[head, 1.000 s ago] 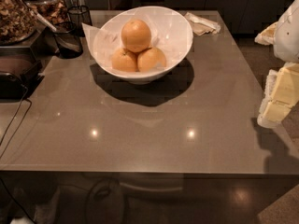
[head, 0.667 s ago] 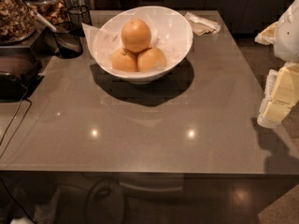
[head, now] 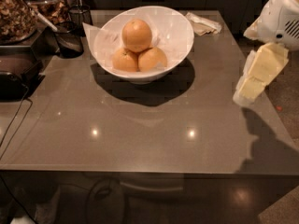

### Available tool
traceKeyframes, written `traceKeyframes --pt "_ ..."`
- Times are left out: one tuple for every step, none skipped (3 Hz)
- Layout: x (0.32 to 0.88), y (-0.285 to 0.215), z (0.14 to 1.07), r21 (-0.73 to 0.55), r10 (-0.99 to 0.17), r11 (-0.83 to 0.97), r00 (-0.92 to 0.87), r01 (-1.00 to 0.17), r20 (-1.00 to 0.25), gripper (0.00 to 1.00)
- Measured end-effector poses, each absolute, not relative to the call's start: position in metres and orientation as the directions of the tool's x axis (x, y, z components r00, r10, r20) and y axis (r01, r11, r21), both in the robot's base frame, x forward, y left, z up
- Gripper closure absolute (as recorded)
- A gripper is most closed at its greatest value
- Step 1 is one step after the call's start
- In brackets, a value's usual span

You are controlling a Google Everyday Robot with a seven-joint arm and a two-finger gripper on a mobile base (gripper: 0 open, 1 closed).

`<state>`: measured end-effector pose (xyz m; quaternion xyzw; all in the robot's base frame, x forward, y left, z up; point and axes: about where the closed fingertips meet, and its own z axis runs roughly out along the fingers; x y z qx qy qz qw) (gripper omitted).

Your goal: Pick orange from white bowl

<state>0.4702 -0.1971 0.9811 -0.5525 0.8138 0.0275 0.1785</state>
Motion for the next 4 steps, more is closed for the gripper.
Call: traceKeyframes --pt "0.500 -0.184 0.982 -0.081 -0.854 0.446 -0.397 -0.891 -0.337 0.00" --pt "0.524 -0.162 0.984 -0.034 -0.848 0.425 -0.385 -0.905 -0.365 0.00" --pt "0.531 -0.160 0.987 -0.054 -0.843 0.429 -0.378 -0.902 -0.382 0.00" --pt "0.546 -0.139 0.994 -0.071 -0.832 0.422 -0.355 -0.904 -0.427 0.00"
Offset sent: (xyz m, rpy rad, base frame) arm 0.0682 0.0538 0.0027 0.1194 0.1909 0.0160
